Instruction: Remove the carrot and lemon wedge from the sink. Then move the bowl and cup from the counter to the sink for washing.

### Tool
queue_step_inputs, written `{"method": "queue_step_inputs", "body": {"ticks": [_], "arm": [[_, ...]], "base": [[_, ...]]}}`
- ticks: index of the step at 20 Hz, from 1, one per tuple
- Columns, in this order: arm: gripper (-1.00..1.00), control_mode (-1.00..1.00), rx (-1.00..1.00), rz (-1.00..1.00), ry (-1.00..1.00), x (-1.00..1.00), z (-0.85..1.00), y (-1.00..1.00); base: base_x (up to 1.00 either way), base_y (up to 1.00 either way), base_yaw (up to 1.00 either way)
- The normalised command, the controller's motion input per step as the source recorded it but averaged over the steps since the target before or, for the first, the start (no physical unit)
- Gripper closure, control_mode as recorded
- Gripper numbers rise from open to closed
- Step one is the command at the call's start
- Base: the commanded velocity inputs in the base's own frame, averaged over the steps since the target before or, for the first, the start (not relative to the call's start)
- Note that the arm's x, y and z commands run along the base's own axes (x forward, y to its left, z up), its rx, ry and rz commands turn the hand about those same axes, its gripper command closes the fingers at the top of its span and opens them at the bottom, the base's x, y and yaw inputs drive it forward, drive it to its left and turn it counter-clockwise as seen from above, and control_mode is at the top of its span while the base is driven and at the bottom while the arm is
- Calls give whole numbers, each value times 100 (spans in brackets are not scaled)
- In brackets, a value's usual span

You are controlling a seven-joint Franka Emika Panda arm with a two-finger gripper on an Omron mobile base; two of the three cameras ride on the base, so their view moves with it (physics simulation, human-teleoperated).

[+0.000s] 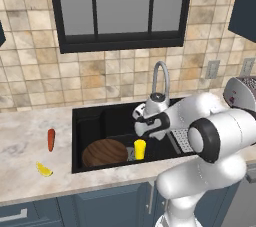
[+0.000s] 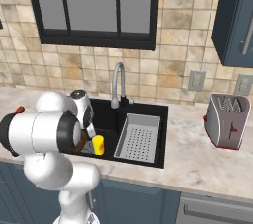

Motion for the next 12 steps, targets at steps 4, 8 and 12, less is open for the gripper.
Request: {"method": "queue_step_inputs", "body": {"ticks": [4, 8, 12], "arm": [[-100, -100, 0, 0, 12, -11, 46, 0], [-100, -100, 1, 0, 17, -8, 48, 0], [-100, -100, 6, 0, 19, -16, 45, 0]], "base": [[0, 0, 0], [0, 0, 0], [0, 0, 0]]}}
